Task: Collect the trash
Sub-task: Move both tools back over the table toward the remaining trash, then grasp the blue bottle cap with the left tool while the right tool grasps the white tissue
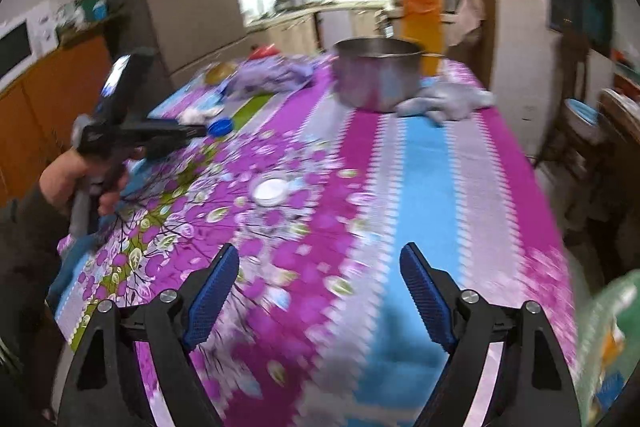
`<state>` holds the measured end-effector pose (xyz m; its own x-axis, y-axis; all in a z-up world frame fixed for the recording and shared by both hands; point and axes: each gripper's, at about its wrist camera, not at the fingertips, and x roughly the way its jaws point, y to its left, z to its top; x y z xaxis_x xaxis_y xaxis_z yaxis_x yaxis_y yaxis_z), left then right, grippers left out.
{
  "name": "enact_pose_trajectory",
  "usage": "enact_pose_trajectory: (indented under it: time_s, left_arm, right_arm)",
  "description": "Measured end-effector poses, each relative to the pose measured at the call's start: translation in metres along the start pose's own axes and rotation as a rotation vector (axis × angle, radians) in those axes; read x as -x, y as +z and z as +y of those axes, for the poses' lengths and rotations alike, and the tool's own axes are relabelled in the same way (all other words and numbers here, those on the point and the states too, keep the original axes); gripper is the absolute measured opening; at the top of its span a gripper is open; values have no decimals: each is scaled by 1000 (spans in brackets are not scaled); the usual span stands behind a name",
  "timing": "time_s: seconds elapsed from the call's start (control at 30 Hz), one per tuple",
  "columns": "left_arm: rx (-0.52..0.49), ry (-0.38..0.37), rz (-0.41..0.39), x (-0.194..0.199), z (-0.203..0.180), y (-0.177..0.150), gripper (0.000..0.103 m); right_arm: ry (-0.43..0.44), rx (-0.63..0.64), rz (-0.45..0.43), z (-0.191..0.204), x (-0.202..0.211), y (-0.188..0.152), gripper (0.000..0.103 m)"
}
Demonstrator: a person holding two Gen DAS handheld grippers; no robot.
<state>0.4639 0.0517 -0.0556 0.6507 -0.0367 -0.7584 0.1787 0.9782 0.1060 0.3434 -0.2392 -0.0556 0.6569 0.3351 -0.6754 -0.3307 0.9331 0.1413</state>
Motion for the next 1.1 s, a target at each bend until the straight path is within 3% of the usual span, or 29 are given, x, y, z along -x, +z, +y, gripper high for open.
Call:
enact_pose_trajectory:
  time_s: [0.23,0.37,0.4,0.5,0.6,0.67,0.8,0.93,1.1]
  left_arm:
    - [46,-20,12,-32,10,10,69]
    - [12,-26,29,-43,1,15,68]
    - [6,-23,33,-43,0,16,64]
    - [37,-44,34,-40,5,18,38]
    - [37,-41,41,-37,5,16,38]
    - [29,-47,37,-30,6,13,38]
    - [54,-40,-48,12,25,14,38]
    - [154,7,-116,49,76,11,38]
    - [270,80,-139,74,127,-11,38]
  right_arm:
    - [35,33,34,26,-39,20,78]
    - [46,34,48,29,-50,18,78]
    - [48,32,51,29,-51,18,78]
    - [53,24,46,31,-54,17,78]
    - [60,24,40,34,-57,20,78]
    - [68,32,39,38,-58,23,78]
    - [105,57,43,55,-68,32,78]
    - [159,88,53,80,-83,44,77]
    - [235,140,76,120,-109,60,66]
